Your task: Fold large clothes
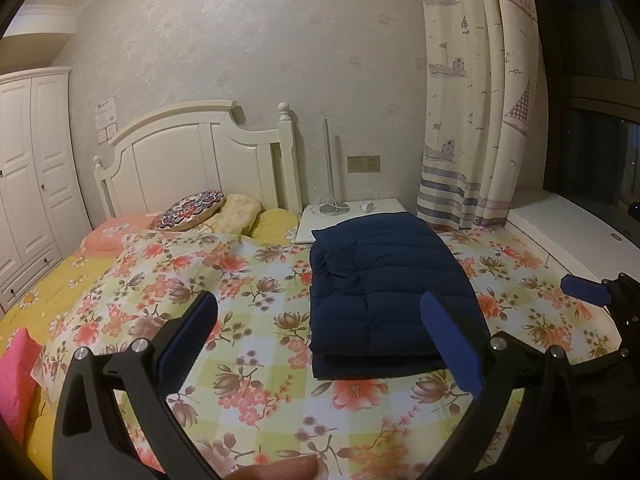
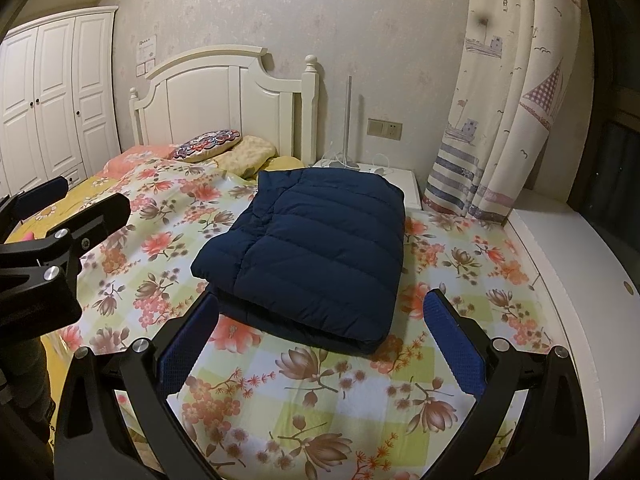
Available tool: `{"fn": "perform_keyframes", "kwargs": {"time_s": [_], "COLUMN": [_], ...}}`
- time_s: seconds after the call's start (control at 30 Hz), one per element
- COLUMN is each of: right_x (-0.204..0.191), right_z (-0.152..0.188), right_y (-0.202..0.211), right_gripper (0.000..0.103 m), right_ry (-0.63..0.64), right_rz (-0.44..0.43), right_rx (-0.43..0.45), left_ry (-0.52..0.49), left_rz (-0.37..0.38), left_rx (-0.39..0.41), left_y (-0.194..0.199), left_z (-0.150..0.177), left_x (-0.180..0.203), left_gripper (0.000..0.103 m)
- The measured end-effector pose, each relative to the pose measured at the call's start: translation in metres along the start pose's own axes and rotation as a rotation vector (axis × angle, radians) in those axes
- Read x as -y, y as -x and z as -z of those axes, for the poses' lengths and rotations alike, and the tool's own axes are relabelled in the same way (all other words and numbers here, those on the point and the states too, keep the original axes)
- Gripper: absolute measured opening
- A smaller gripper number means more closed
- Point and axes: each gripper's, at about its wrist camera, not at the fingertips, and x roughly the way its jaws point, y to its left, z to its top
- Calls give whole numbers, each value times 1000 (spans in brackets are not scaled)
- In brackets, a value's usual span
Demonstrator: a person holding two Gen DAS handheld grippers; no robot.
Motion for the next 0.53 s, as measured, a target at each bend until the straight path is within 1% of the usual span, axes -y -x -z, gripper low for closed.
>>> {"fn": "perform_keyframes", "kwargs": {"time_s": [0.1, 0.17, 0.2, 0.23, 0.3, 0.37, 0.4, 0.43, 0.47, 0.53], "right_x": [0, 0, 0, 0, 1, 5, 9, 19, 33, 78], "right_z": [0, 1, 2, 3, 6, 10, 11, 12, 13, 10], "right_y": [-1, -3, -4, -8, -15, -25, -30, -34, -36, -38], "right_gripper": [98, 98, 98, 98, 98, 98, 98, 98, 98, 98], "right_ry": [2, 2, 1, 1, -2, -7, -11, -24, -44, -86], "right_rz": [-1, -3, -4, -4, -3, 2, 10, 24, 43, 106], "right_rx": [-2, -3, -6, -11, -24, -46, -54, -54, -51, -48], "left_ry": [-6, -7, -8, -11, -35, -44, -40, -27, -13, 0], "left_rz": [10, 53, 62, 50, 59, 93, 130, 158, 148, 94], "left_rx": [7, 24, 34, 45, 52, -4, -46, -112, -154, -229], "left_y": [0, -1, -1, -2, -10, -27, -40, -62, -80, -125], "left_z": [0, 2, 4, 6, 9, 11, 12, 15, 17, 21], "left_x": [1, 1, 2, 3, 7, 6, 3, -6, -17, -51], "left_gripper": [101, 101, 101, 101, 101, 101, 101, 101, 101, 101]}}
